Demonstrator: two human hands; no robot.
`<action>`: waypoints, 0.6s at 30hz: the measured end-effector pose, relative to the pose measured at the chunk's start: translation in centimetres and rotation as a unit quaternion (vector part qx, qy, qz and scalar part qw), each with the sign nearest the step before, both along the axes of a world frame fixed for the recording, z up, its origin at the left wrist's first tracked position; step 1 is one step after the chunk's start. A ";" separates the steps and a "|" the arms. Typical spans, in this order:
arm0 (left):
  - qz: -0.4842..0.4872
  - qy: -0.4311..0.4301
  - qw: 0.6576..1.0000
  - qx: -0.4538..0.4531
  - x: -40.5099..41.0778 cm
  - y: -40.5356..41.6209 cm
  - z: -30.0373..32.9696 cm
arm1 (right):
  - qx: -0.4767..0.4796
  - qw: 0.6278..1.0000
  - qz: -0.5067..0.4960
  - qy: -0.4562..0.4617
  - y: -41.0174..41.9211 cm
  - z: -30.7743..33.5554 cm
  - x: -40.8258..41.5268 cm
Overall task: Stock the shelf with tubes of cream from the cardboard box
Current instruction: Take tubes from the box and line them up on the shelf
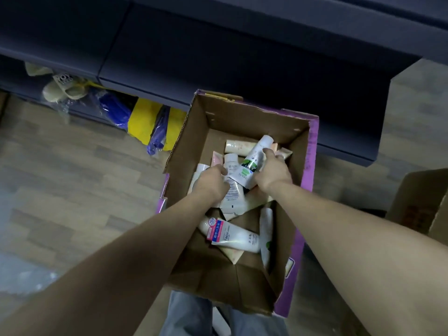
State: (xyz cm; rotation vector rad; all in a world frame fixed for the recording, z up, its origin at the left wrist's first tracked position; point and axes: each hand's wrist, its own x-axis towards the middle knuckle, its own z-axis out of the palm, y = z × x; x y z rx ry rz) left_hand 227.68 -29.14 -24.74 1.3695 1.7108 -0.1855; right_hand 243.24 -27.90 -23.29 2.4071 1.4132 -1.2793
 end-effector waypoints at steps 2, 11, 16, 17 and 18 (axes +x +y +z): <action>0.007 0.005 1.000 0.006 -0.1 0.0 -1.4 | 0.011 0.998 0.058 -0.036 1.1 -1.2 0.1; 0.096 0.087 0.990 0.052 0.1 1.4 -5.0 | 0.052 0.895 0.388 -0.213 3.3 -5.5 -0.7; 0.064 0.092 0.993 0.048 0.3 0.9 -5.8 | 0.110 0.873 0.401 -0.256 2.9 -5.8 -0.5; 0.067 0.093 0.992 0.046 0.3 0.7 -6.0 | 0.116 0.871 0.400 -0.261 2.9 -5.7 -0.4; 0.070 0.096 0.992 0.046 0.3 0.6 -6.2 | 0.123 0.871 0.396 -0.263 2.9 -5.6 -0.3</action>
